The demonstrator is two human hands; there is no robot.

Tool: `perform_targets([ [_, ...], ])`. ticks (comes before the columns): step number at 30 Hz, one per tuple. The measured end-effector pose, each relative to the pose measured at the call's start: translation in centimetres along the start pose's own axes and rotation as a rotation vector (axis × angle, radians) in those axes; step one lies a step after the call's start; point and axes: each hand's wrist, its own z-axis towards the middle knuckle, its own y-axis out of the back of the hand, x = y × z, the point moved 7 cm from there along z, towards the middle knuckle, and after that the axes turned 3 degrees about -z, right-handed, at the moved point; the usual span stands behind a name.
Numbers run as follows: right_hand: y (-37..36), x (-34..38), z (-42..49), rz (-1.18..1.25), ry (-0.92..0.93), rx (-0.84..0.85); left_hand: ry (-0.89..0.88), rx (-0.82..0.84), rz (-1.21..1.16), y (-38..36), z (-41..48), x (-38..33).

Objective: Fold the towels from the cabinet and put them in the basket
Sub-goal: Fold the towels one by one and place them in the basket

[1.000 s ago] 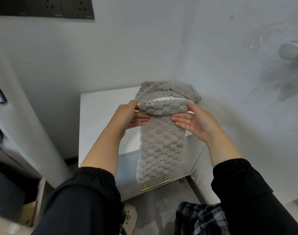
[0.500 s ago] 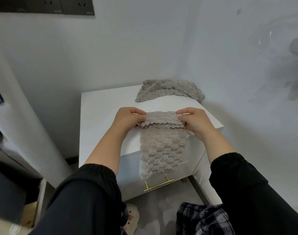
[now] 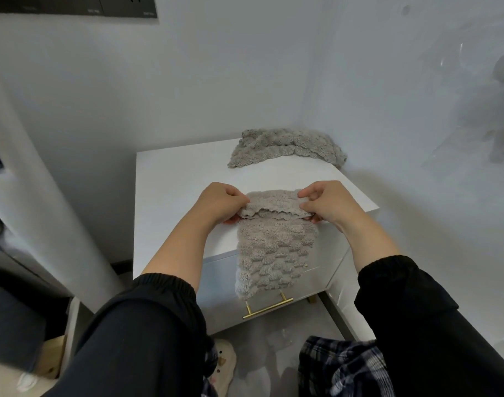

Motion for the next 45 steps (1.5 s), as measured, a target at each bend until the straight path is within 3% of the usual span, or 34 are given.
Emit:
perform_targets([
  [6,-0.2,-0.3,0.8,-0.329,0.056,-0.022,-0.113,-0.081,0.309,0.0,0.5,-0.1],
  [10,-0.3,-0.5,1.0,-0.184,0.045,0.036,-0.157,-0.008,0.412,-0.5,0.2,-0.5],
  [14,-0.2,-1.2,0.8,-0.004,-0.098,0.084,-0.147,0.049,0.438,-0.6,0.0,-0.8],
  [18,0.0,-1.0,0.5,0.005,-0.117,0.086,-0.045,0.054,0.313,-0.5,-0.3,-0.4],
  [21,0.3,-0.4,0.3,0.064,-0.090,0.038,-0.027,-0.027,0.210,0.2,-0.1,-0.6],
  [26,0.8,1.1,-0.1,0.260,0.000,-0.057,-0.155,-0.172,0.034,1.2,-0.6,-2.4],
  [31,1.0,1.5,0.3,0.288,0.095,-0.125,-0.314,-0.351,0.168,1.8,-1.4,-3.8],
  [35,1.3,1.6,0.3,0.226,0.171,-0.180,-0.355,-0.342,0.166,1.5,-1.1,-3.8],
  [45,1.3,1.1,-0.2,-0.232,0.241,-0.173,-0.357,-0.198,0.388,0.7,-0.3,-2.0],
])
